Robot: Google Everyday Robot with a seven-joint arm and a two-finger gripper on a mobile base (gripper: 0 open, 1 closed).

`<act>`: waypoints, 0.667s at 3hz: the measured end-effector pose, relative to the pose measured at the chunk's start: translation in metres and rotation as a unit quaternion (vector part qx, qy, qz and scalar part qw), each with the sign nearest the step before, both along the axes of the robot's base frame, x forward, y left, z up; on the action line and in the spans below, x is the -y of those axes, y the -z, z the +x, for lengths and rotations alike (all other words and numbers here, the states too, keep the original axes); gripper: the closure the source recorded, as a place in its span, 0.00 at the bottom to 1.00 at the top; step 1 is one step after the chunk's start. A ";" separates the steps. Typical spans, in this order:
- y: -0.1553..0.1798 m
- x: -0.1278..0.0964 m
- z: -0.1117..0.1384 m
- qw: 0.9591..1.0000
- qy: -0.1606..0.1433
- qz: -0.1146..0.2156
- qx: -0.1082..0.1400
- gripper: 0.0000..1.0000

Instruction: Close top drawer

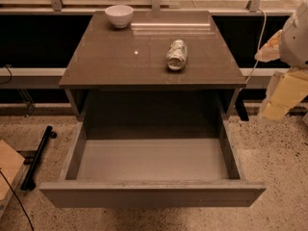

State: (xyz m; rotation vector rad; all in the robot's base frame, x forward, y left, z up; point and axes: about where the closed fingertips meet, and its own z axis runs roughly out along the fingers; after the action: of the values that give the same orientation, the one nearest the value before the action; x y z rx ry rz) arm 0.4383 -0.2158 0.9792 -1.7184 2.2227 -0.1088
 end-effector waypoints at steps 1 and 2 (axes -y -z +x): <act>0.005 0.000 -0.008 1.000 -0.010 0.013 -0.003 0.45; 0.024 0.000 -0.025 0.999 -0.027 0.033 -0.003 0.75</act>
Offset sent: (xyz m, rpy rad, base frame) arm -0.0361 -0.0044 -0.0470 0.1028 0.0316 0.0757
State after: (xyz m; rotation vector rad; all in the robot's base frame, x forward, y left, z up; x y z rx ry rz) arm 0.4137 -0.2159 0.9554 -1.7425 2.1571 -0.0174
